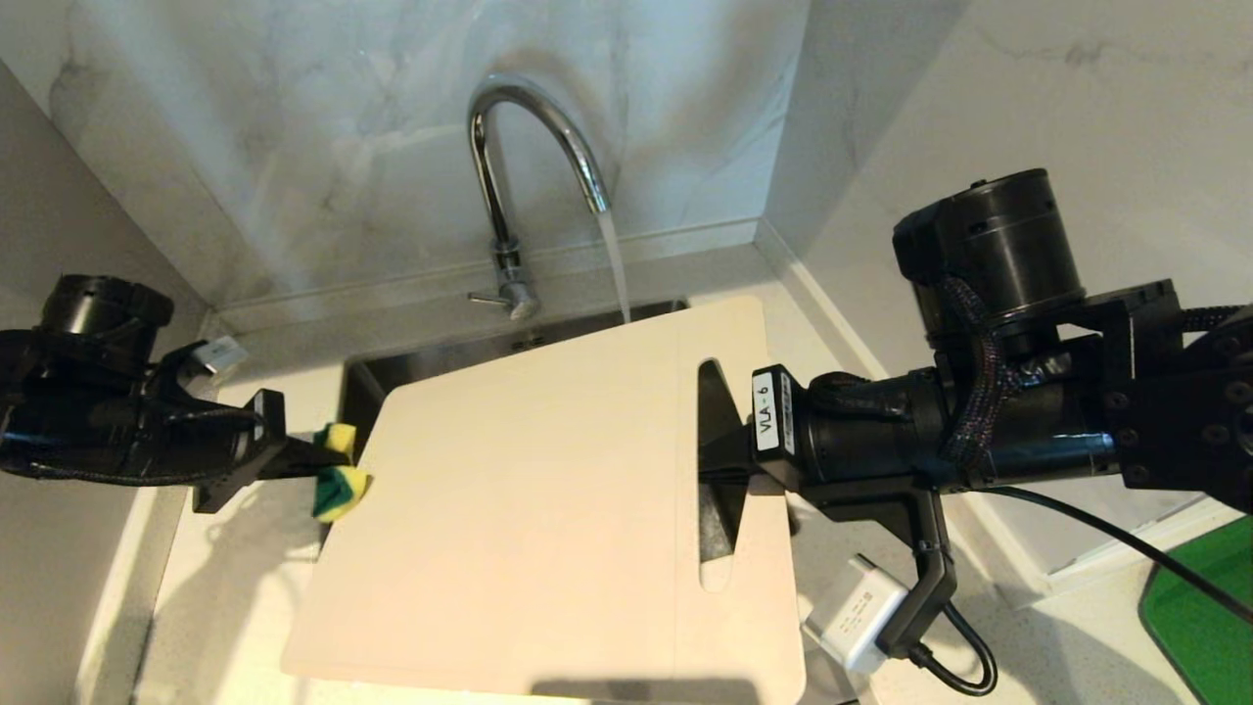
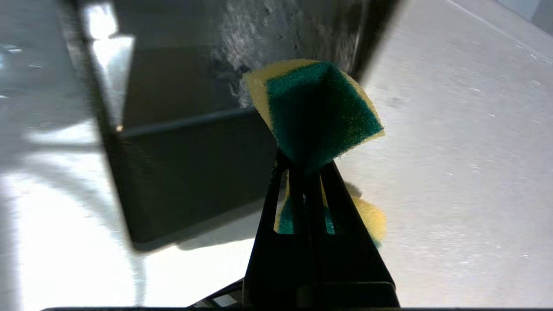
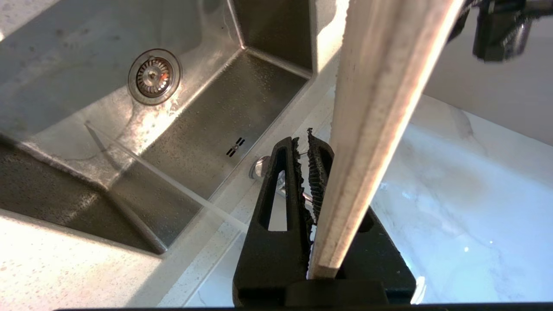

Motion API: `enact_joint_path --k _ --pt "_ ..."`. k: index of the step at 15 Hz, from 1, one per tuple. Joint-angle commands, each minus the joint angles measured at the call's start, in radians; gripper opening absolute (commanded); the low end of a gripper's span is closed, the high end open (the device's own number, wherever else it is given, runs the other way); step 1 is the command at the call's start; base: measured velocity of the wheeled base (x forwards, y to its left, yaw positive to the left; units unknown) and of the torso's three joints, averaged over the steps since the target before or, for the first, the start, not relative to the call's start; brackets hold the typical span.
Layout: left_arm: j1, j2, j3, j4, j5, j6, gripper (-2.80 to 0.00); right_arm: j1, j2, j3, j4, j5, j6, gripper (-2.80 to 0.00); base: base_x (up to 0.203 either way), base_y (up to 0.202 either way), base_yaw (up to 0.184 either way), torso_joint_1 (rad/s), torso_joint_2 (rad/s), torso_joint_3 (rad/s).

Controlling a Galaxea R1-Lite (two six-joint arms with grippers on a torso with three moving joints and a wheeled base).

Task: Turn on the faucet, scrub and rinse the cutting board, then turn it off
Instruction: Scrub the cutting board underwater

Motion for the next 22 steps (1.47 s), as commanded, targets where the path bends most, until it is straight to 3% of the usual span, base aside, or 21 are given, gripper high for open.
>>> enact_joint_path --k 1,5,9,11,14,16,17,20,22 --pt "0.059 0.0 -0.003 0.002 -0.038 0.007 -2.8 0.001 0.003 0.0 0.001 0.003 -0.014 -2.8 0.0 0.0 0.0 0.0 0.0 0.0" --pt "0.054 -0.043 -0.089 0.018 -0.054 -0.057 -2.8 0.0 0.002 0.0 0.001 0.003 -0.014 -2.8 0.0 0.0 0.0 0.0 0.0 0.0" --pt "0.039 -0.104 -0.294 0.207 -0.083 -0.121 -2.8 0.0 0.003 -0.001 0.001 0.003 -0.014 -2.8 0.0 0.0 0.0 0.0 0.0 0.0" --pt "-0.054 -0.149 -0.311 0.275 -0.101 -0.136 -2.8 0.0 0.005 -0.003 0.001 0.003 -0.014 -2.8 0.0 0.0 0.0 0.0 0.0 0.0" --pt "-0.241 -0.185 -0.276 0.297 -0.095 -0.195 -2.8 0.0 0.005 -0.004 0.001 0.003 -0.013 -2.8 0.0 0.0 0.0 0.0 0.0 0.0" --pt "-0.378 -0.187 -0.214 0.291 -0.025 -0.204 -2.8 0.0 0.005 -0.003 0.001 0.003 -0.013 -2.8 0.0 0.0 0.0 0.0 0.0 0.0" --pt "-0.409 -0.184 -0.168 0.269 0.013 -0.206 -2.8 0.0 0.005 -0.003 0.001 0.003 -0.013 -2.8 0.0 0.0 0.0 0.0 0.0 0.0" --pt "-0.427 -0.179 0.003 0.091 0.081 -0.206 -2.8 -0.005 0.003 -0.001 0.001 0.003 -0.011 -2.8 0.0 0.0 0.0 0.0 0.0 0.0" --pt "-0.367 -0.178 0.086 0.003 0.101 -0.198 -2.8 -0.006 0.003 -0.001 0.001 0.003 -0.011 -2.8 0.0 0.0 0.0 0.0 0.0 0.0"
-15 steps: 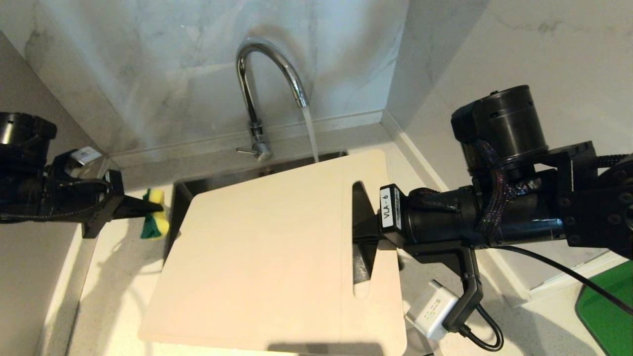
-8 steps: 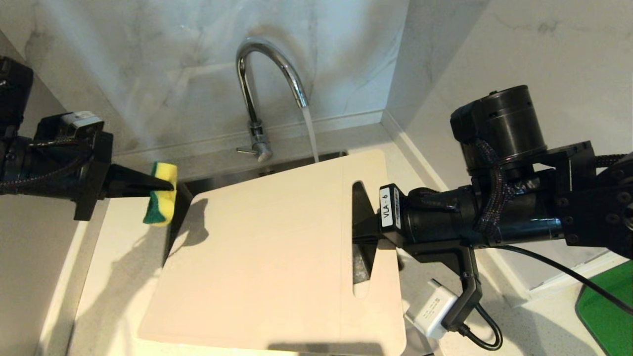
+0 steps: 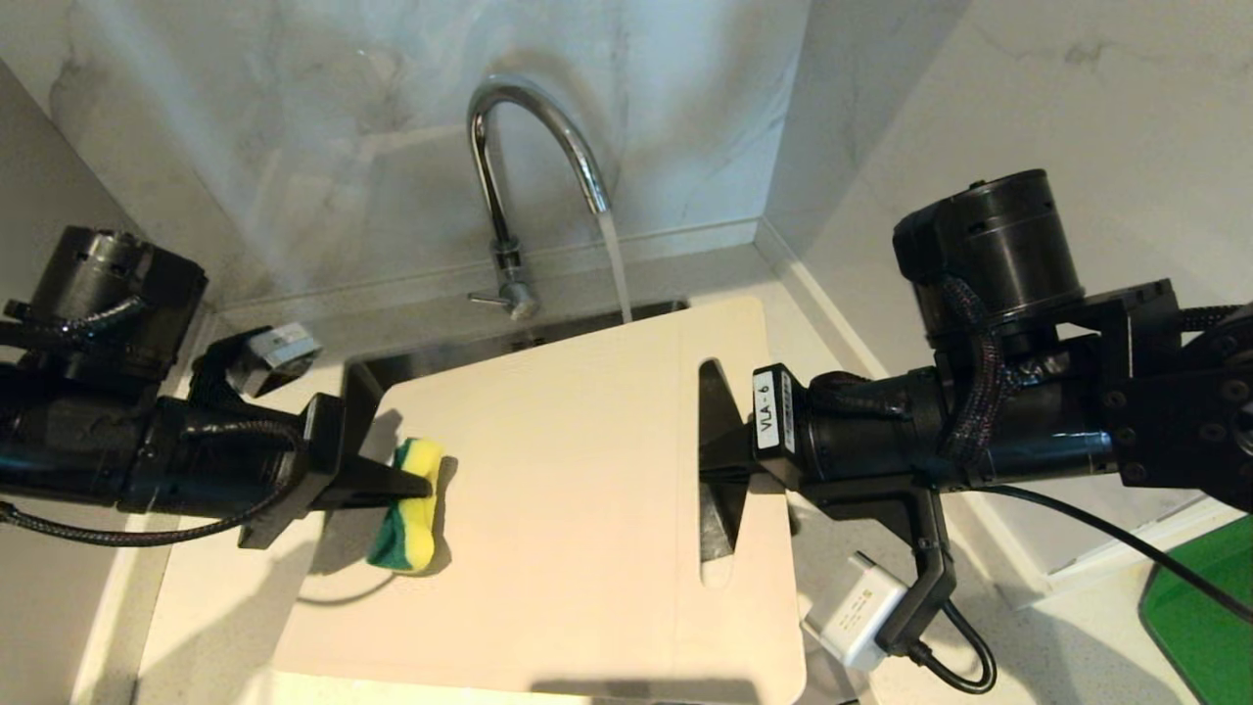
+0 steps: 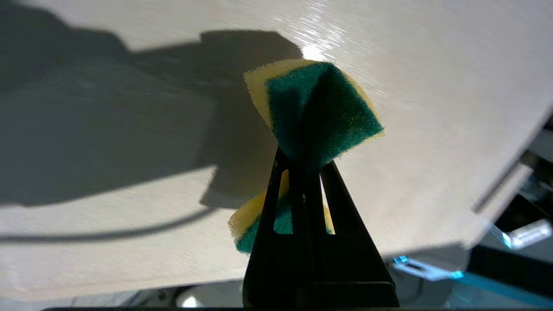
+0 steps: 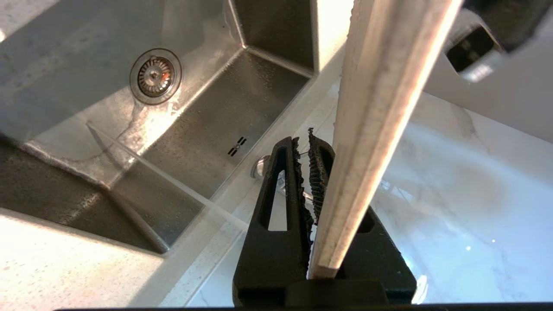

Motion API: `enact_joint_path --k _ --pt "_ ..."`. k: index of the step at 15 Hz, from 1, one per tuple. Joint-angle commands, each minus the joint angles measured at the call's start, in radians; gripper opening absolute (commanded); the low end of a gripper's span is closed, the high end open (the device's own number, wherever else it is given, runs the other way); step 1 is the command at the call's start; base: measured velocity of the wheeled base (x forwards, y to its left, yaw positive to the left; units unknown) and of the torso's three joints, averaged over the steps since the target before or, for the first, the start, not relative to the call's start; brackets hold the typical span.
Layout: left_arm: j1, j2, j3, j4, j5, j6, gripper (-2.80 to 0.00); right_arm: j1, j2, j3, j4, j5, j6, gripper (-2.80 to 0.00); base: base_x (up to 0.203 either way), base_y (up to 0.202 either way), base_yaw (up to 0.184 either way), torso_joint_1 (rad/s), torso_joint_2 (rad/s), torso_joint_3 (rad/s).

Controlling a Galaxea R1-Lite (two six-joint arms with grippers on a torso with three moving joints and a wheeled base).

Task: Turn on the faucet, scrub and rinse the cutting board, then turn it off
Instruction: Scrub the cutting board underwater

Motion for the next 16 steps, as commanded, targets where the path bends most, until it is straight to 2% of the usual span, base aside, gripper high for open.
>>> enact_joint_path --k 1,6,8,11,13,16 --pt "0.071 0.0 0.09 -0.065 0.004 0.013 -2.8 -0.002 0.0 0.0 0.001 0.003 -0.014 -2.8 0.0 0.0 0.0 0.0 0.0 0.0" --pt "0.237 -0.007 0.218 -0.133 -0.041 0.08 -2.8 -0.002 -0.001 0.004 0.001 0.003 -0.014 -2.8 0.0 0.0 0.0 0.0 0.0 0.0" --pt "0.308 -0.004 0.26 -0.154 -0.05 0.131 -2.8 -0.002 -0.003 0.005 0.001 0.003 -0.014 -2.8 0.0 0.0 0.0 0.0 0.0 0.0" --pt "0.418 -0.007 0.255 -0.166 -0.126 0.174 -2.8 -0.002 -0.003 0.005 0.001 0.0 -0.014 -2.8 0.0 0.0 0.0 0.0 0.0 0.0" --pt "0.419 -0.027 0.18 -0.16 -0.135 0.16 -2.8 -0.012 0.005 0.0 0.002 -0.007 -0.011 -2.8 0.0 0.0 0.0 0.0 0.0 0.0" --pt "0.389 -0.037 0.035 -0.139 -0.141 0.098 -2.8 -0.015 0.053 -0.038 0.005 -0.056 0.011 -2.8 0.0 0.0 0.0 0.0 0.0 0.0"
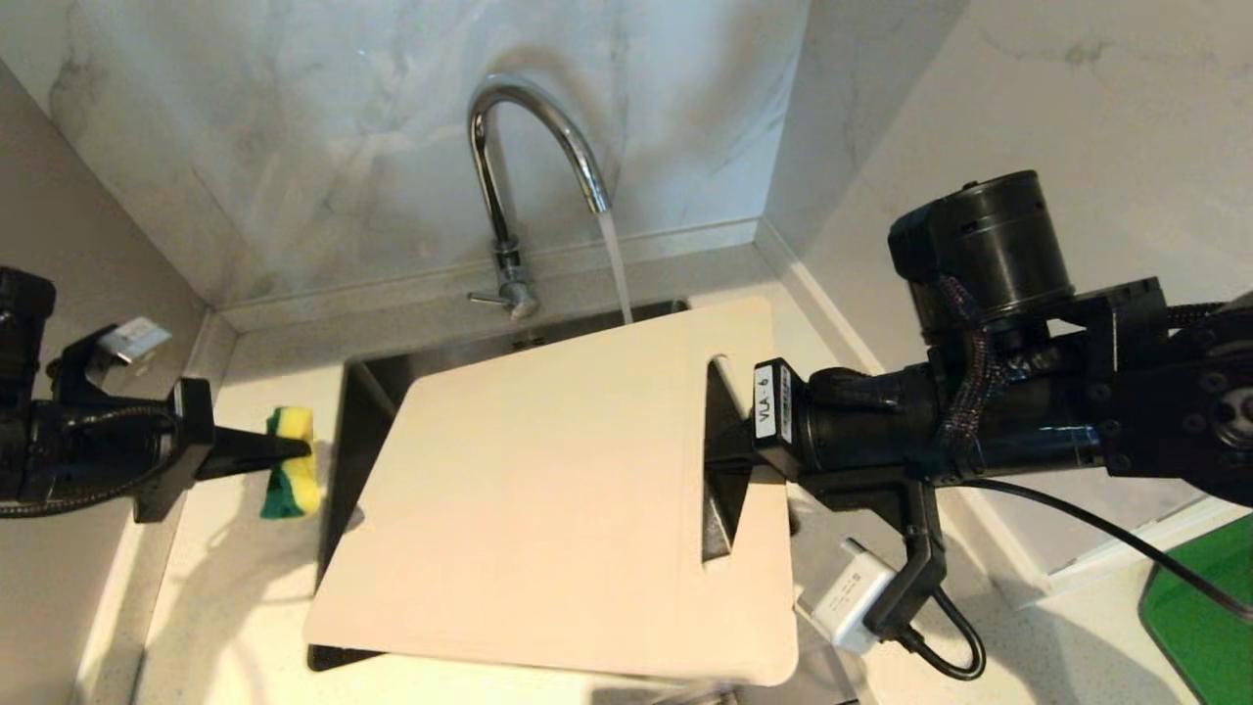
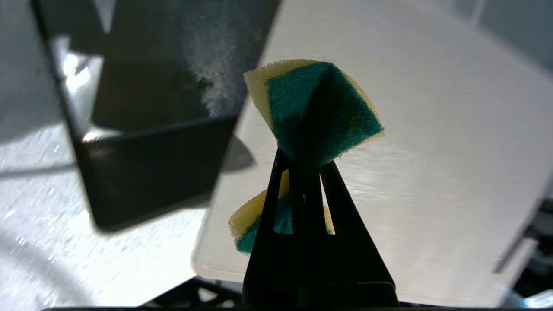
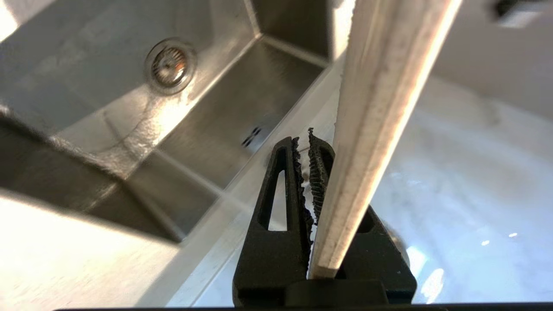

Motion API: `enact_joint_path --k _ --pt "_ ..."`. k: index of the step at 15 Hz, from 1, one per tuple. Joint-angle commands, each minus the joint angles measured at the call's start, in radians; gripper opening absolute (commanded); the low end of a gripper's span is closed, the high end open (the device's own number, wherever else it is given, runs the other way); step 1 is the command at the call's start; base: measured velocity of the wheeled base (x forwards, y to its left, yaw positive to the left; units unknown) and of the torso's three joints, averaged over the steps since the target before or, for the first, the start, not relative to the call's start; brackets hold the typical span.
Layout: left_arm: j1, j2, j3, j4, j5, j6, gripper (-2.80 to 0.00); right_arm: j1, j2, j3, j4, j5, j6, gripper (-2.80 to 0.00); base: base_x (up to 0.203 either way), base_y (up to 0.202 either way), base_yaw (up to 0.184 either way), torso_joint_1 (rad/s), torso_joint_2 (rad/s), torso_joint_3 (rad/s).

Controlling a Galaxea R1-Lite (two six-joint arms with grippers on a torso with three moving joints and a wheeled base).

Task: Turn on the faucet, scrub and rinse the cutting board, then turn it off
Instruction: Scrub the cutting board underwater

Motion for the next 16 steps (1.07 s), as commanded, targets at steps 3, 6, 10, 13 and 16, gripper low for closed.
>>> enact_joint_path --k 3,6,10,13,16 --pt "-0.1 -0.003 -0.235 0.068 -0.038 -0.055 -2.8 -0.001 0.102 -0.166 0.11 -0.066 -0.009 -2.8 0.0 0.0 0.0 0.0 0.0 0.0" --pt "-0.172 0.013 -0.333 0.088 -0.051 -0.09 -2.8 -0.001 0.208 -0.354 0.257 -0.118 -0.021 -2.8 0.0 0.0 0.0 0.0 0.0 0.0" --pt "-0.208 0.037 -0.365 0.09 -0.057 -0.102 -2.8 -0.001 0.372 -0.586 0.371 -0.152 -0.053 -2.8 0.0 0.0 0.0 0.0 0.0 0.0" --pt "-0.228 0.03 -0.36 0.091 -0.056 -0.119 -2.8 -0.011 0.486 -0.743 0.421 -0.155 -0.072 -2.8 0.0 0.0 0.0 0.0 0.0 0.0" --pt "-0.243 0.037 -0.357 0.091 -0.056 -0.121 -2.8 -0.029 0.549 -0.777 0.429 -0.158 -0.087 -2.8 0.0 0.0 0.0 0.0 0.0 0.0"
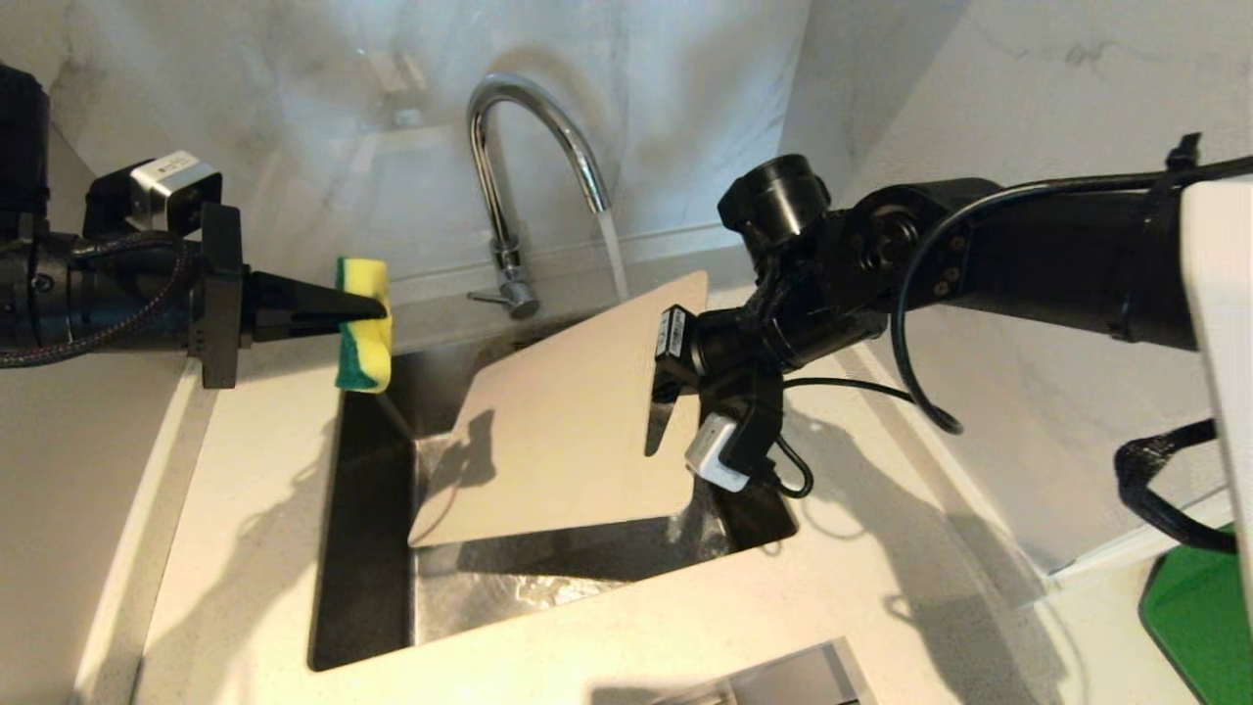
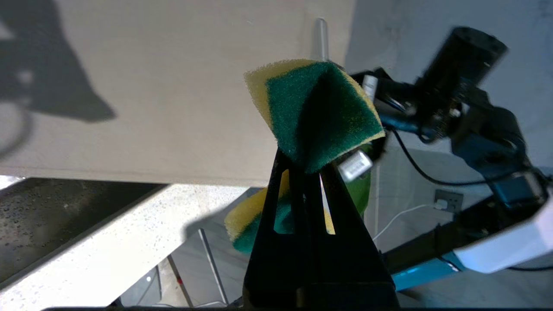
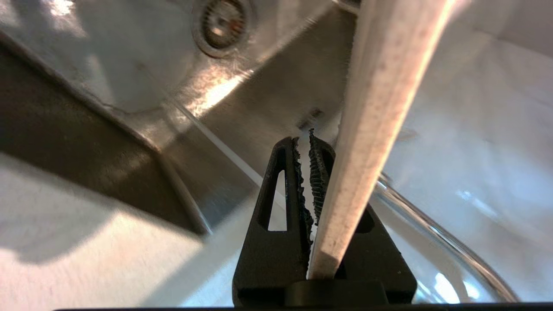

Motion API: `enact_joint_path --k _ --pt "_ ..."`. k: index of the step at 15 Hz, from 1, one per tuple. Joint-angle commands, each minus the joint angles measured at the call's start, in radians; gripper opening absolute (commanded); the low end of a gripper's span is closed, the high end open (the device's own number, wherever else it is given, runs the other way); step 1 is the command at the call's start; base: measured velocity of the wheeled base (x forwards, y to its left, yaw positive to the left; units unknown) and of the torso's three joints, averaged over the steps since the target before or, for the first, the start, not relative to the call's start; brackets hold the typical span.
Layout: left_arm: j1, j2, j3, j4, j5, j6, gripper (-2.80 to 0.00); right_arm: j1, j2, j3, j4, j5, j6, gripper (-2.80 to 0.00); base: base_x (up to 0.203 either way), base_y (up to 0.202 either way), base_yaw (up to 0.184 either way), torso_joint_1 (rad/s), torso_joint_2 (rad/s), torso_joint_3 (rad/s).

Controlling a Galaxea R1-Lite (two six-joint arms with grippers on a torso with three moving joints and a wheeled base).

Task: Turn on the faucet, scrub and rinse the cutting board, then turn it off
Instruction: Scrub the cutting board underwater

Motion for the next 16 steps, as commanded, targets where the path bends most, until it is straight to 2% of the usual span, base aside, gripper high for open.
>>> enact_joint_path --k 1,5,11,16 --pt "-0.004 0.011 0.001 0.001 -0.004 -0.004 -2.8 -0.007 0.077 -0.02 -0.005 -0.002 -0.024 -2.8 0.0 0.0 0.0 0.0 0.0 0.0" --pt "-0.019 0.018 0.007 -0.001 -0.003 -0.006 -2.8 -0.014 0.102 -0.02 -0.089 -0.002 -0.082 -2.8 0.0 0.0 0.0 0.0 0.0 0.0" --pt "-0.035 0.018 0.017 -0.001 -0.003 -0.006 -2.8 -0.024 0.122 -0.02 -0.223 0.0 -0.085 -2.8 0.0 0.0 0.0 0.0 0.0 0.0" --pt "-0.036 0.032 0.021 -0.004 -0.003 -0.006 -2.8 -0.057 0.12 -0.02 -0.263 0.0 -0.087 -2.8 0.0 0.0 0.0 0.0 0.0 0.0"
